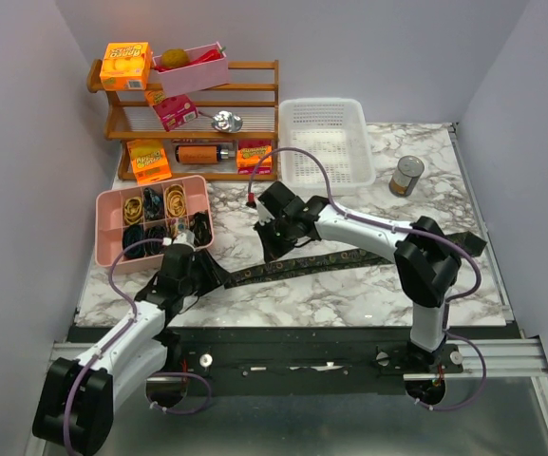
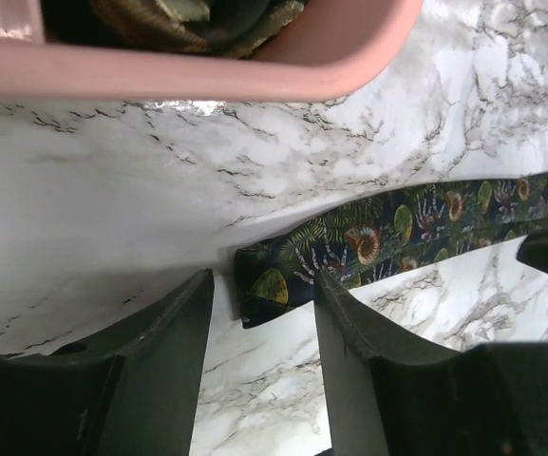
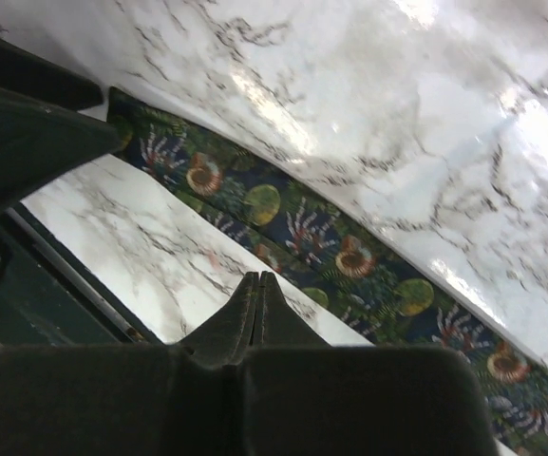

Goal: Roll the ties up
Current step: Flatten out the tie at the center of the board, then roll the tie at the center of the board.

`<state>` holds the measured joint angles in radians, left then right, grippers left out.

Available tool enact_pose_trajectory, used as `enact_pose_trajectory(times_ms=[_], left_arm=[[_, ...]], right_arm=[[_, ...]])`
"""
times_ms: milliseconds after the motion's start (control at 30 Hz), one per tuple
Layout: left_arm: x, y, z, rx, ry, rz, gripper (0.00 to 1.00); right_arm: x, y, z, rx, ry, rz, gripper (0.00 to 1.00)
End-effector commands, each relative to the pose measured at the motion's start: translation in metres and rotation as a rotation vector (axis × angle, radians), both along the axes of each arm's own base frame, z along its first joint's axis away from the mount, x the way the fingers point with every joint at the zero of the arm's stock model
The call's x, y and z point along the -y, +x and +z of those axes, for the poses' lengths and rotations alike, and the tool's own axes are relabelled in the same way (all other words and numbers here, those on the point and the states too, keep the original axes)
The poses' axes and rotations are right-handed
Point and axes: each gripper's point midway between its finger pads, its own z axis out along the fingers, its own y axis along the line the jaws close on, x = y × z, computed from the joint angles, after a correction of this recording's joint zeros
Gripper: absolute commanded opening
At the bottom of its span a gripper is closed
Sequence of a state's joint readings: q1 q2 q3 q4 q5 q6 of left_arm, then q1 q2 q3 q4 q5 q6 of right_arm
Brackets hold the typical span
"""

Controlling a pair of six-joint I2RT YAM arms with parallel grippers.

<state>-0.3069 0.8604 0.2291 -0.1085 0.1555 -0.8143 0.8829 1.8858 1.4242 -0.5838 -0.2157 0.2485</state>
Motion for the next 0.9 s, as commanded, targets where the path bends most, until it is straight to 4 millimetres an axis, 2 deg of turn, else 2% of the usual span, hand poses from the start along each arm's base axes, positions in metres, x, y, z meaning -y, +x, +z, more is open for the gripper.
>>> enact_pose_trajectory(times_ms=[0, 100, 233, 333, 433, 567, 667, 867], left_arm=[[-0.001, -0.017, -0.016, -0.055, -0.037, 0.018, 0.54], [0.0, -0.017, -0.016, -0.048, -0.05, 0.02, 0.52], [0.0, -0.017, -0.019, -0.047, -0.051, 0.023, 0.5], [0.001, -0.018, -0.022, -0.058, -0.051, 0.018, 0.49], [0.0, -0.02, -0.025, -0.065, -0.048, 0.019, 0.49], [-0.001, -0.021, -0.025, -0.07, -0.046, 0.026, 0.49], [-0.001, -0.02, -0.023, -0.058, -0.052, 0.032, 0.49], [0.003, -0.019, -0.022, -0.045, -0.075, 0.021, 0.41]], right_arm=[[-0.031, -0.007, -0.009, -0.032, 0.056, 0.088, 0.01], [-0.045, -0.008, -0.008, -0.04, 0.089, 0.109, 0.0], [-0.058, -0.013, -0.027, -0.065, 0.087, 0.135, 0.0], [-0.066, -0.018, -0.033, -0.079, 0.093, 0.149, 0.0], [-0.065, -0.022, -0.046, -0.095, 0.069, 0.152, 0.0], [-0.054, -0.025, -0.066, -0.117, 0.01, 0.137, 0.0], [-0.047, -0.028, -0.07, -0.128, -0.007, 0.129, 0.0], [-0.047, -0.03, -0.071, -0.137, -0.008, 0.124, 0.0]])
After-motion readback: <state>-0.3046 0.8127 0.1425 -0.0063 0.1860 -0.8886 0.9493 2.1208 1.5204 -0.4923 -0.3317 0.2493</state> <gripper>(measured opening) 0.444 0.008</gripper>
